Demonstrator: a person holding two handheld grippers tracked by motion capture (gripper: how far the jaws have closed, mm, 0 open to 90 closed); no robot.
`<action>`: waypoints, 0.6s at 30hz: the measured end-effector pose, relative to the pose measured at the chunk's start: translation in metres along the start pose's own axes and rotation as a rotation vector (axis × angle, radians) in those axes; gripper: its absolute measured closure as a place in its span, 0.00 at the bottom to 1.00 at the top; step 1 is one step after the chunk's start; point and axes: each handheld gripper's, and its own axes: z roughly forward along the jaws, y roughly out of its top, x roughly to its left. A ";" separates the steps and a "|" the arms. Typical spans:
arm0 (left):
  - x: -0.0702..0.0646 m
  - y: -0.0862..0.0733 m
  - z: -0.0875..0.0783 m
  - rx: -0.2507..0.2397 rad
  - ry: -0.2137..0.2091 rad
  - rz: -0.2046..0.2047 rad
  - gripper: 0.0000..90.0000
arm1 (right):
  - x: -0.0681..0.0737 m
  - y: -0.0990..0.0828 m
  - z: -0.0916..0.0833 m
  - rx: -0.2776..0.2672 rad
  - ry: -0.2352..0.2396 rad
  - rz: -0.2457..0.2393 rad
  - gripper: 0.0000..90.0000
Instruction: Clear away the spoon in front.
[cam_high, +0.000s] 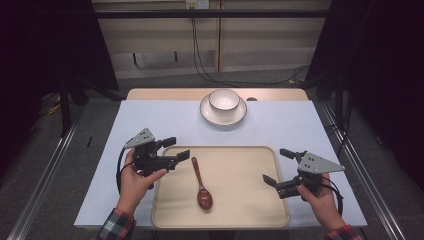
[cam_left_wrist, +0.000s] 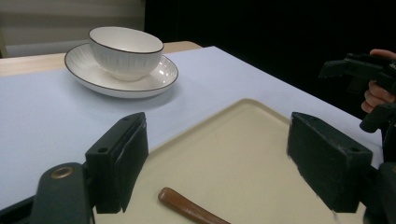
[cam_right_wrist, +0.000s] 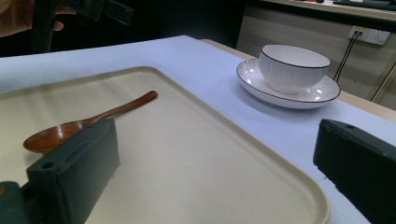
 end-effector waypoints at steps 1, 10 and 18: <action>0.001 0.000 -0.001 -0.005 0.005 -0.004 0.22 | 0.000 0.000 0.000 0.000 0.000 0.000 0.00; 0.008 0.002 -0.012 -0.039 0.025 -0.008 0.19 | -0.001 0.000 -0.001 0.000 -0.004 -0.010 0.00; 0.018 0.001 -0.024 -0.066 0.039 -0.005 0.11 | -0.001 0.000 0.000 -0.007 -0.019 0.003 0.00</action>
